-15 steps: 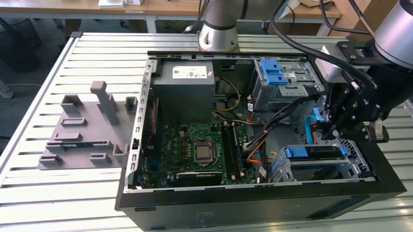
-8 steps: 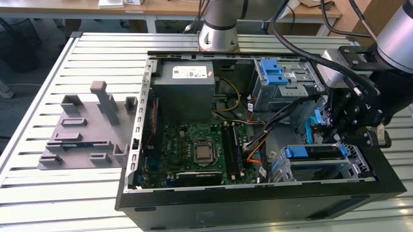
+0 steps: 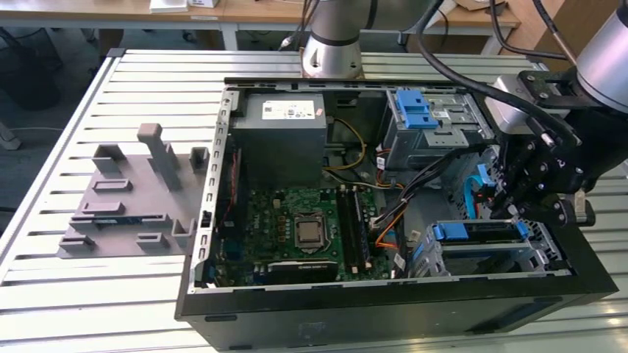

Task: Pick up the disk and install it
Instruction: 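Insert the first disk wire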

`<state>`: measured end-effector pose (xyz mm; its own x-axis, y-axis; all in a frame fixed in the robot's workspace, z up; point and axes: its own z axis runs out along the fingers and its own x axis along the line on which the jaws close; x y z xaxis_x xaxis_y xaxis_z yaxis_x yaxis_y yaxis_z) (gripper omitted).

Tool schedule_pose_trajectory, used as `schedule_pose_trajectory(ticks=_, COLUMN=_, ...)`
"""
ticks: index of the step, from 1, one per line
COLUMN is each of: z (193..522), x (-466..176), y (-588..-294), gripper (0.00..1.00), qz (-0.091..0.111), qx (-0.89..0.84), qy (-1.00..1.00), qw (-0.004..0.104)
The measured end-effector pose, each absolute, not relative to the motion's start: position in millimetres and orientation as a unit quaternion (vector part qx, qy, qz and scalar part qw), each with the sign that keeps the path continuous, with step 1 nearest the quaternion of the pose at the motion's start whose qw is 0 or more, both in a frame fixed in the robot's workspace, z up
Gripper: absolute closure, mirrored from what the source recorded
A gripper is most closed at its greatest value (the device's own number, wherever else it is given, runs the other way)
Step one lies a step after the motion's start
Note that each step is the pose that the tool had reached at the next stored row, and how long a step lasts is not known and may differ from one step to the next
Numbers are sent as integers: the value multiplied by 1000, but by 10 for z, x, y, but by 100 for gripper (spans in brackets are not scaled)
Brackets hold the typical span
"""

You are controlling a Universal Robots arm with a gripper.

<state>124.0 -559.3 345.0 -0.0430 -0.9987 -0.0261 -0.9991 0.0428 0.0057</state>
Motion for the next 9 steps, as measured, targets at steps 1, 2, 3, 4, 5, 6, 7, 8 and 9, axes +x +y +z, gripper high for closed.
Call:
schedule_pose_trajectory(ticks=1, z=3448, x=1248, y=-5593, gripper=84, qz=12, qx=-692, qy=722, qw=7)
schedule_pose_trajectory(ticks=2, z=3447, x=1250, y=-5594, gripper=84, qz=12, qx=-692, qy=722, qw=6)
schedule_pose_trajectory(ticks=3, z=3445, x=1251, y=-5600, gripper=84, qz=13, qx=-691, qy=722, qw=5)
schedule_pose_trajectory(ticks=4, z=3442, x=1253, y=-5607, gripper=84, qz=14, qx=-691, qy=722, qw=4)
schedule_pose_trajectory(ticks=5, z=3437, x=1252, y=-5613, gripper=84, qz=14, qx=-691, qy=723, qw=4)
schedule_pose_trajectory(ticks=6, z=3431, x=1252, y=-5618, gripper=84, qz=15, qx=-691, qy=723, qw=4)
schedule_pose_trajectory(ticks=7, z=3423, x=1253, y=-5619, gripper=84, qz=15, qx=-691, qy=723, qw=4)
schedule_pose_trajectory(ticks=8, z=3417, x=1254, y=-5619, gripper=84, qz=15, qx=-691, qy=723, qw=4)
schedule_pose_trajectory(ticks=9, z=3410, x=1255, y=-5620, gripper=84, qz=15, qx=-691, qy=723, qw=4)
